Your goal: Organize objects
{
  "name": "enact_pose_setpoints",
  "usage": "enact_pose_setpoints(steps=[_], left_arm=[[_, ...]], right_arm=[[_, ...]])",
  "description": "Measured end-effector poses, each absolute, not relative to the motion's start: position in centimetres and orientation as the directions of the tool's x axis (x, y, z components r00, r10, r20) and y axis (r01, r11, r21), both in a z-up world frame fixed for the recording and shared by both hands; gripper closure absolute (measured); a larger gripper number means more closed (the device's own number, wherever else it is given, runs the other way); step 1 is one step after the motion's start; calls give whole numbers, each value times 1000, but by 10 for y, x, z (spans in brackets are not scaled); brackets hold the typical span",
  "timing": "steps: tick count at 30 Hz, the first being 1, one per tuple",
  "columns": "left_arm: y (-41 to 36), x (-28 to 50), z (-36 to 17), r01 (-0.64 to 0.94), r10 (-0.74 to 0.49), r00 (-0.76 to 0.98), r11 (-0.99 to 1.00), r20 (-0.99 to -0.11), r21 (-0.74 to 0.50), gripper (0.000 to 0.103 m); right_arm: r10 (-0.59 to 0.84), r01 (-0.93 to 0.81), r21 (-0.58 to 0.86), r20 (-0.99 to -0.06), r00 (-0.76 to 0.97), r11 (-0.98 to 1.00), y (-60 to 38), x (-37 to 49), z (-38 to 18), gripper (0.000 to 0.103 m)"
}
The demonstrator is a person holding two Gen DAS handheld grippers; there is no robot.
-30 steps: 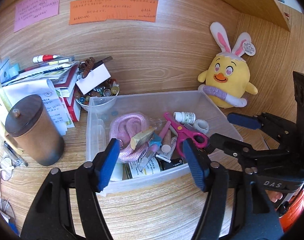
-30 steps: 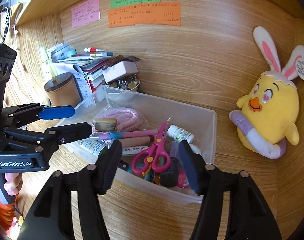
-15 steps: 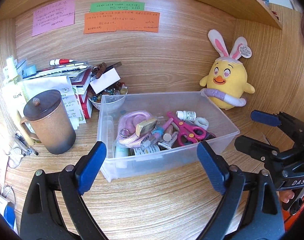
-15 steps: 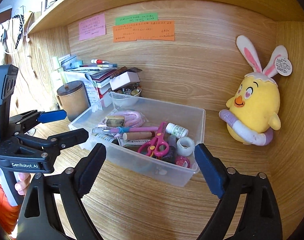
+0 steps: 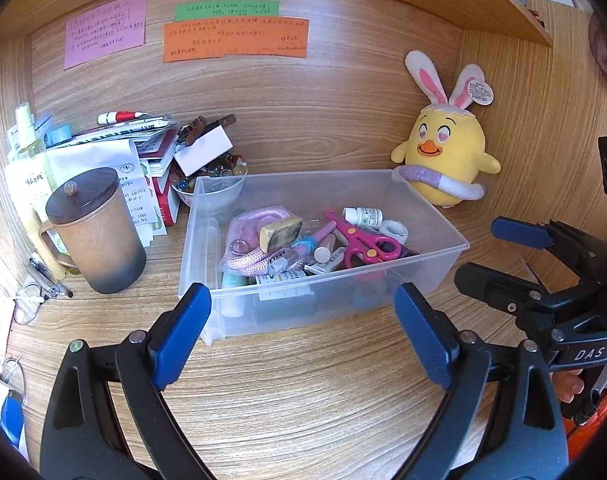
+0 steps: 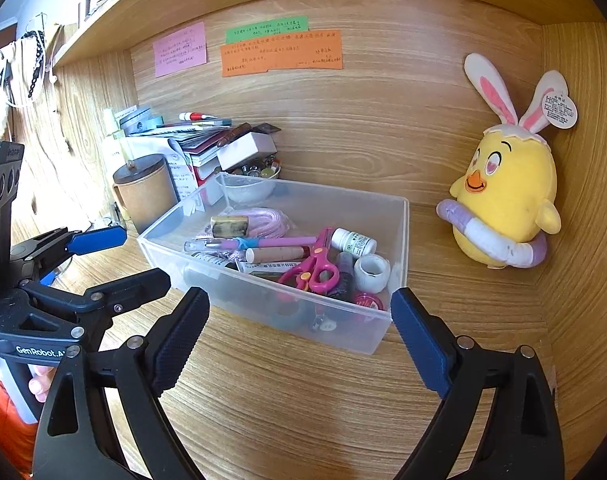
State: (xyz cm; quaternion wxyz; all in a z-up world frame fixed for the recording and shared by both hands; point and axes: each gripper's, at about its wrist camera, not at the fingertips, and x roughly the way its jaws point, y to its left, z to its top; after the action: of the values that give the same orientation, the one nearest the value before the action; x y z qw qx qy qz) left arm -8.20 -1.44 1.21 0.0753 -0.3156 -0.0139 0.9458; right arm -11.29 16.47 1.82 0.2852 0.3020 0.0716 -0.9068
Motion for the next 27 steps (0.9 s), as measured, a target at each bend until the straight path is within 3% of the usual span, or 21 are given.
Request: enact_pose_setpoints(steps=[27], left_arm=[[-16, -78, 14, -133, 158, -792, -987, -589, -85, 9]], right_arm=[[-474, 562, 33, -580, -663, -826, 162, -109, 23, 7]])
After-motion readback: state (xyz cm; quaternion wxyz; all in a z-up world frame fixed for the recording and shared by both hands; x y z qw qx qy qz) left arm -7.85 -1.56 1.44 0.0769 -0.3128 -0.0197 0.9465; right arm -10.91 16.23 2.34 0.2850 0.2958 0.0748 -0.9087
